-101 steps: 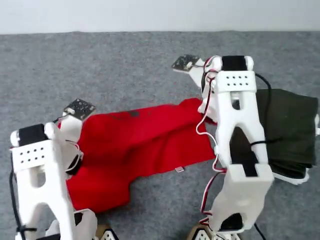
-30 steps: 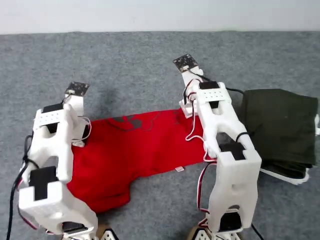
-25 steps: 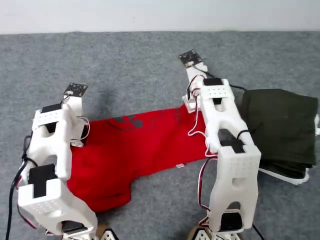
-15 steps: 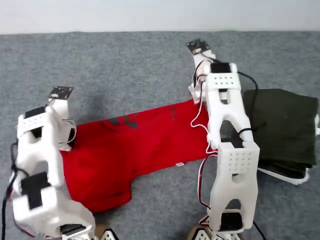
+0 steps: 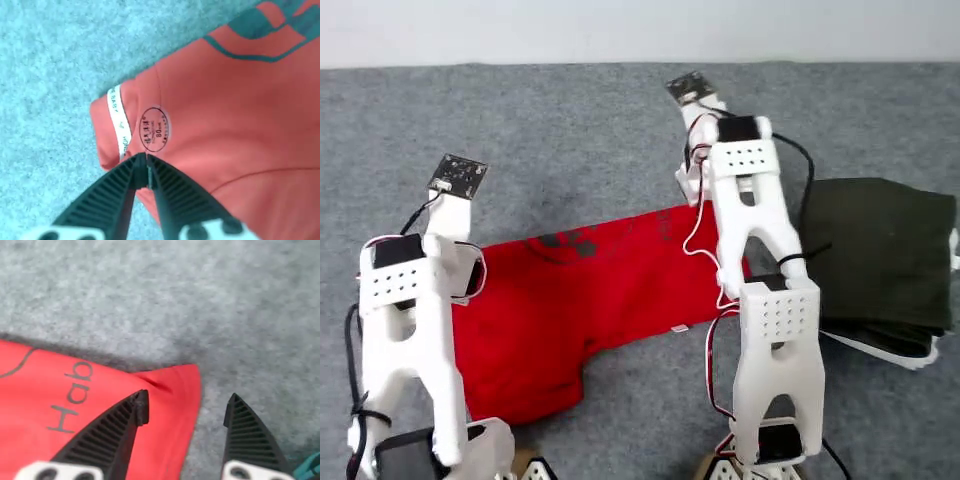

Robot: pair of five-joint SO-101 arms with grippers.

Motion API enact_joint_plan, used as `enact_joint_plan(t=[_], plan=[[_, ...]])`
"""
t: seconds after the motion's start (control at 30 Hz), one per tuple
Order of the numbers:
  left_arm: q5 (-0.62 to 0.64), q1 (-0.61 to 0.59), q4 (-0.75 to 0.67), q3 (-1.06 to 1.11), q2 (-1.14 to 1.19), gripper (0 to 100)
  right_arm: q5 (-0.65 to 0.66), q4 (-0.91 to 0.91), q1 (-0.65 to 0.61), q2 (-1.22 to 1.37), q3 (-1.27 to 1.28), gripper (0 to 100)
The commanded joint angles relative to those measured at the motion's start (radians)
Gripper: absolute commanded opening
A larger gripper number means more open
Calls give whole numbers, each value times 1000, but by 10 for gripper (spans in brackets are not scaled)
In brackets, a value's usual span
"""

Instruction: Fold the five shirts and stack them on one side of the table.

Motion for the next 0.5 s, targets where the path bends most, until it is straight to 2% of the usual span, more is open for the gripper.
enact_joint_plan(t=[0.0,0.1,0.23,0.47], plan=[[-9,-46,28,-27,-44,6,-3,77,-39,-22,-66,252],[-14,-110,60,-48,-83,6,11,193,-70,-48,-66,252],[-46,-204,87,-53,-106,6,121,358,-131,-88,-60,252],[-149,-399,123,-68,-110,6,132,354,-271,-255,69,132]])
